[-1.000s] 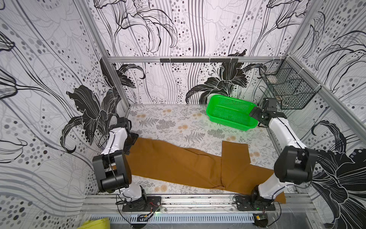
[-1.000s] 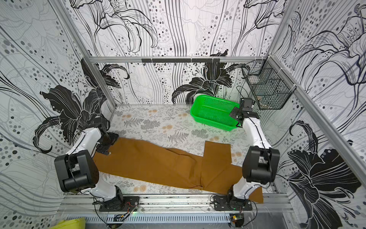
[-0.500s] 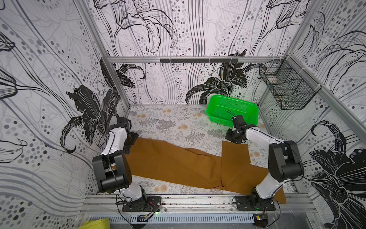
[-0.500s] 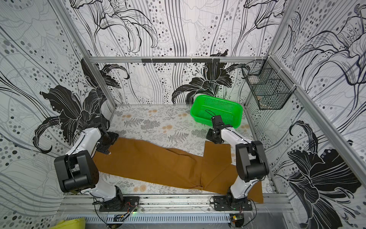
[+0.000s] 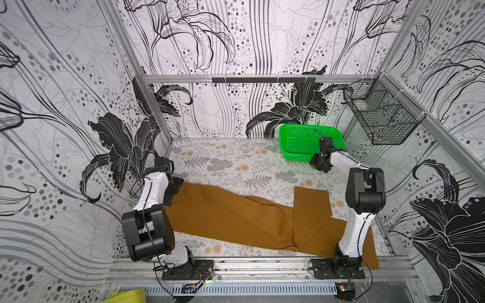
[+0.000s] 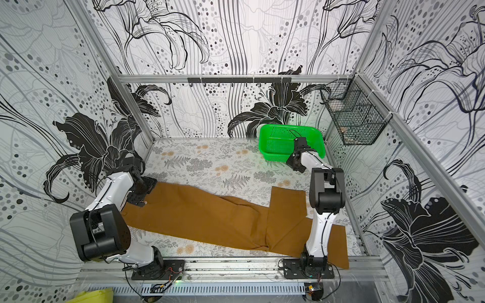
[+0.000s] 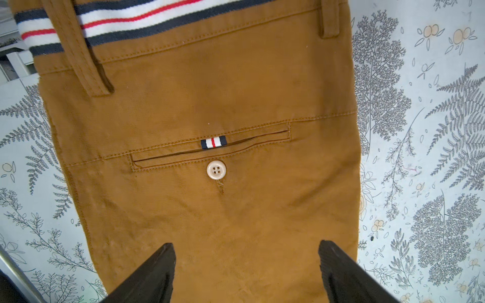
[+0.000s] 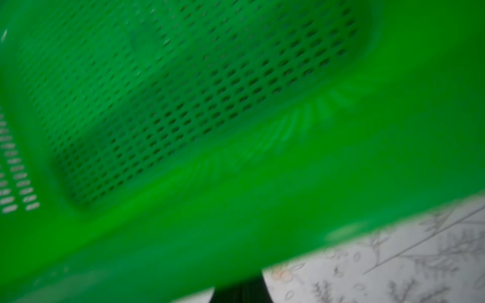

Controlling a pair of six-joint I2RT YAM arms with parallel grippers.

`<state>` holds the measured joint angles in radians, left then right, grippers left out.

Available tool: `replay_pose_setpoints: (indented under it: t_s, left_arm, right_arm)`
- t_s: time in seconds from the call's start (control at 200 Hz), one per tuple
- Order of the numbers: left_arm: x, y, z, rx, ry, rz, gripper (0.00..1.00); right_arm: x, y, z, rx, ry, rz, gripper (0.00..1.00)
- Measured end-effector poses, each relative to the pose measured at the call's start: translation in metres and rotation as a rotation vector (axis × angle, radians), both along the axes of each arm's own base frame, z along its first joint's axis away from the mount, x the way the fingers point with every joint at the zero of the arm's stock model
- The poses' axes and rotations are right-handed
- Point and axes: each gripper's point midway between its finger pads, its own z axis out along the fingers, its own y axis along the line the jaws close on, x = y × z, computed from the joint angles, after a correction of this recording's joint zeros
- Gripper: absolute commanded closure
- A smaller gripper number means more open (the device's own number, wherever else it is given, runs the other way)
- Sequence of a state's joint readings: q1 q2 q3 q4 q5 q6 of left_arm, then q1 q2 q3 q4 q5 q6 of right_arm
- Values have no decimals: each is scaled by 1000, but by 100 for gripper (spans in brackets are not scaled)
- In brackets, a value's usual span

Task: Roll up the long pants
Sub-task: Move the bin to the corner of the board, then fold the long pant at the center of the board.

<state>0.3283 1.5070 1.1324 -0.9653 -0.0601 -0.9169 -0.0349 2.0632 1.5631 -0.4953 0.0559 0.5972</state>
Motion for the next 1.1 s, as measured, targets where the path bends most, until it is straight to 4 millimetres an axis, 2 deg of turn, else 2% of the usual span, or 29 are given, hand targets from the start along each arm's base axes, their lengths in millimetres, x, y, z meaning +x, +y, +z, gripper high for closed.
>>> replay_pose_setpoints:
  t_s: [0.075,0.125,0.255,0.305,0.39,0.441,0.491,0.541,0.636,0.726,0.771,0.831,0.956,1.101]
  left_arm:
    - [-3,2,0,6,13,3,12]
    - [-6,3,1,9,23,3,12]
    - [-12,10,7,23,32,21,12]
    - [-16,12,8,26,37,28,12]
    - [-20,13,10,26,46,38,22]
    - [-23,14,10,26,54,40,33]
    - [-25,14,8,22,62,47,41]
    - [-26,13,7,19,74,45,45]
    - [-26,12,-3,1,99,48,45]
    - [-27,9,-19,-29,134,49,45]
    - [-26,7,-28,-48,150,50,45]
    - [-26,5,-38,-69,167,50,45]
    - [-23,1,-54,-103,179,50,45]
    - [-19,-1,-63,-119,176,50,45]
  right_arm:
    - [6,-19,-2,-15,11,-8,66]
    - [6,-22,-3,-25,18,14,59]
    - [2,-10,-2,-19,26,86,48]
    - [-6,-2,-1,-9,28,116,44]
    - [-28,9,10,4,28,156,41]
    - [-38,17,23,7,11,181,39]
    - [-47,27,43,3,-23,213,38]
    - [-55,38,62,-6,-60,252,35]
    - [-71,75,99,-20,-137,355,33]
    - [-89,112,111,-19,-154,455,32]
    - [-99,127,104,-15,-136,495,32]
    - [-112,138,84,-4,-80,525,32]
    - [-138,140,27,11,88,525,33]
    - [-151,150,-17,14,214,536,33]
